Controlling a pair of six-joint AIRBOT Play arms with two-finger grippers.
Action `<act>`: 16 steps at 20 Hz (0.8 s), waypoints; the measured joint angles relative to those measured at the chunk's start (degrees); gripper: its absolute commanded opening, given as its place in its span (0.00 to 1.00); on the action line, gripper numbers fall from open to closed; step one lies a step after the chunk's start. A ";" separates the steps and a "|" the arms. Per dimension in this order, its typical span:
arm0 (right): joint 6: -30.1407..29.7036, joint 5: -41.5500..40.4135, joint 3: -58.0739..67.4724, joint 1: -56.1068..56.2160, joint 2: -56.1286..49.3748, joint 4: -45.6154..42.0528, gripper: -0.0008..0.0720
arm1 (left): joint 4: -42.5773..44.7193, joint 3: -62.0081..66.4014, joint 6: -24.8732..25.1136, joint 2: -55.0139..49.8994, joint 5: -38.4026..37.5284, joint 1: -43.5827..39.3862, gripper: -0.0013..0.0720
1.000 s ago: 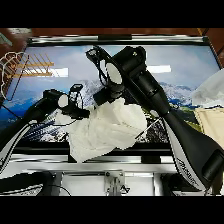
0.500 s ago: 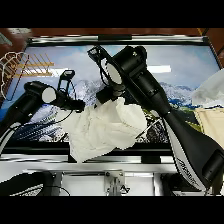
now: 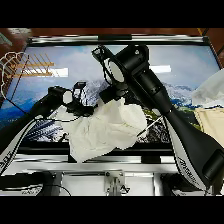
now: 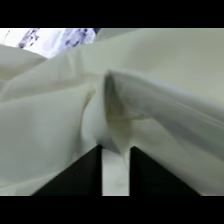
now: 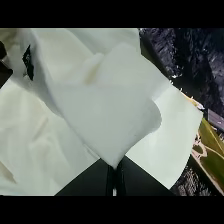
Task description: Fold the shirts.
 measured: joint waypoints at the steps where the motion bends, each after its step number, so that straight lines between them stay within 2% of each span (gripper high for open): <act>1: 0.09 0.04 0.00 -0.17 -0.02 -0.04 0.16 | 1.88 0.02 -0.35 -0.28 -0.09 0.00 0.20; 2: 0.11 0.07 0.00 -0.35 -0.02 -0.11 0.16 | 3.72 0.04 -0.50 -0.33 -0.50 0.00 0.14; 4: 0.11 0.02 0.00 -0.50 0.00 -0.22 0.16 | 7.41 0.04 -0.20 0.26 -1.36 0.00 0.09; 10: 0.15 -0.24 0.00 -0.66 0.00 -0.63 0.16 | 14.27 0.04 2.10 6.58 -2.56 0.00 0.09; 16: -1.31 -0.17 0.00 -0.66 0.00 -1.09 0.16 | 17.92 0.04 3.10 19.96 -7.98 0.02 0.09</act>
